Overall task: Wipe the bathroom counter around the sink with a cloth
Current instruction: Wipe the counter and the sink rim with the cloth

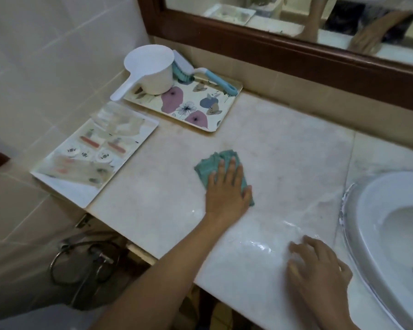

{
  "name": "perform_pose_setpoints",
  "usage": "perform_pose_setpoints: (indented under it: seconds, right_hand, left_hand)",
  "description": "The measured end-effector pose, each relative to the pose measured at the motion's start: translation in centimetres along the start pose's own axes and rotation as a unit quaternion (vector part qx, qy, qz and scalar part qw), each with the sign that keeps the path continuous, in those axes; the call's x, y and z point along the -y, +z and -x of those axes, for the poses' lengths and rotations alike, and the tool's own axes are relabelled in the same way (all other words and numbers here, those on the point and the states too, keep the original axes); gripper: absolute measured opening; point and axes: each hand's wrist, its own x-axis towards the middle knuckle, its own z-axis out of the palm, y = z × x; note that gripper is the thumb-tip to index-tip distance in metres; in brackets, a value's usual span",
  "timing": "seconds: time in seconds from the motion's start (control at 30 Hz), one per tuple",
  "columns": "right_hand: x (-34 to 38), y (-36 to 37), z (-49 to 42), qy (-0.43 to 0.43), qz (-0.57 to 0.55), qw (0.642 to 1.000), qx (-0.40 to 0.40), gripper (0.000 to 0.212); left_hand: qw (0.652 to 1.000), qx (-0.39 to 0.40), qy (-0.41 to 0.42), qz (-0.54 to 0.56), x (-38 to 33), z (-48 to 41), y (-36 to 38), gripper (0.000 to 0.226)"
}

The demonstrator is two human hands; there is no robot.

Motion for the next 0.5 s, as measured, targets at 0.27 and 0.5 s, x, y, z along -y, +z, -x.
perform_pose_setpoints:
  seconds: [0.27, 0.5]
  right_hand:
    - [1.8, 0.6, 0.1, 0.028, 0.045, 0.998, -0.035, 0.044]
    - [2.0, 1.2, 0.4, 0.002, 0.08, 0.996, -0.039, 0.036]
  left_hand:
    - [0.985, 0.008, 0.168, -0.033, 8.1, 9.5, -1.5, 0.064]
    - [0.988, -0.041, -0.149, -0.008, 13.1, 1.0, -3.6, 0.066]
